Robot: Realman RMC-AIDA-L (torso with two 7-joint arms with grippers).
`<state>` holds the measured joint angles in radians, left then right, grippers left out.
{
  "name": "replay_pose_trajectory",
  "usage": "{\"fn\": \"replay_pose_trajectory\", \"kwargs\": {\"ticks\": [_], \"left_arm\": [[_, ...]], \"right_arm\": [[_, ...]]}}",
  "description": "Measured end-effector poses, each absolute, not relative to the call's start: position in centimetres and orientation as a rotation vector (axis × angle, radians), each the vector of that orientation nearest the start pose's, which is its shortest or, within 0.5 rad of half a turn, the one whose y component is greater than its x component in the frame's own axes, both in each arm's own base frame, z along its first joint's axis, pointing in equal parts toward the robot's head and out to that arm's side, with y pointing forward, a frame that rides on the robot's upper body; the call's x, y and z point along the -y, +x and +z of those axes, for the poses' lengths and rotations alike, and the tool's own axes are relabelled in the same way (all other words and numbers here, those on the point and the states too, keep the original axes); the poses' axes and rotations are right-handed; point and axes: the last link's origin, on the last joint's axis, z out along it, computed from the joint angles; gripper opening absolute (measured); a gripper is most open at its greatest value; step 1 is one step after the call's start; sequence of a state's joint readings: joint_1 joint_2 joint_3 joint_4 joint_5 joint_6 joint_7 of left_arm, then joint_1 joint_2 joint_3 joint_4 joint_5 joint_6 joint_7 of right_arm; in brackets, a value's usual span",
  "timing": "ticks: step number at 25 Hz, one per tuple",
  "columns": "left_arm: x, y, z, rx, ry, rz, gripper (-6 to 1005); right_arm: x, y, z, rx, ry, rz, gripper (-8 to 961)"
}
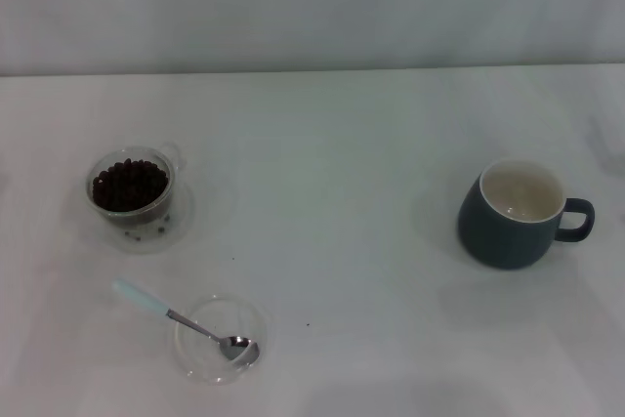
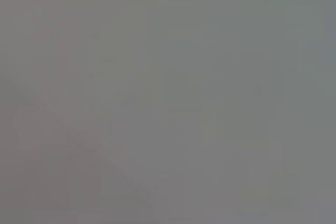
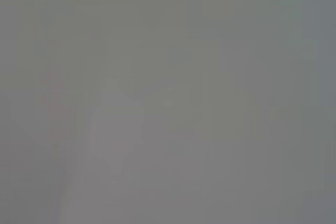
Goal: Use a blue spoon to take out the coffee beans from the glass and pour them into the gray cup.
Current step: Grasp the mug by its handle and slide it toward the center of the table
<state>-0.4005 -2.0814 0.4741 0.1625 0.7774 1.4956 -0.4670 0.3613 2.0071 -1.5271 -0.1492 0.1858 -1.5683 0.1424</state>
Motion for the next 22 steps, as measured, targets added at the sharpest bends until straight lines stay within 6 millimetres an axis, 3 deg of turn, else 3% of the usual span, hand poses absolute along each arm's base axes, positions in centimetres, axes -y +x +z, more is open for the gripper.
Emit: {"fn": "replay_pose_trajectory", "kwargs": {"ticks": [15, 22], "left_arm": [[-30.5, -34.6, 8.1, 0.410, -1.281, -0.981, 874], [-29.9, -34.9, 7.5, 0.428, -1.300, -0.970, 874]], "right_arm": [[-30.2, 32.9, 7.8, -0.144, -1.373, 0.853, 738], [-28.8, 34.8, 7.4, -0.228, -1.484, 0.830, 738]]}}
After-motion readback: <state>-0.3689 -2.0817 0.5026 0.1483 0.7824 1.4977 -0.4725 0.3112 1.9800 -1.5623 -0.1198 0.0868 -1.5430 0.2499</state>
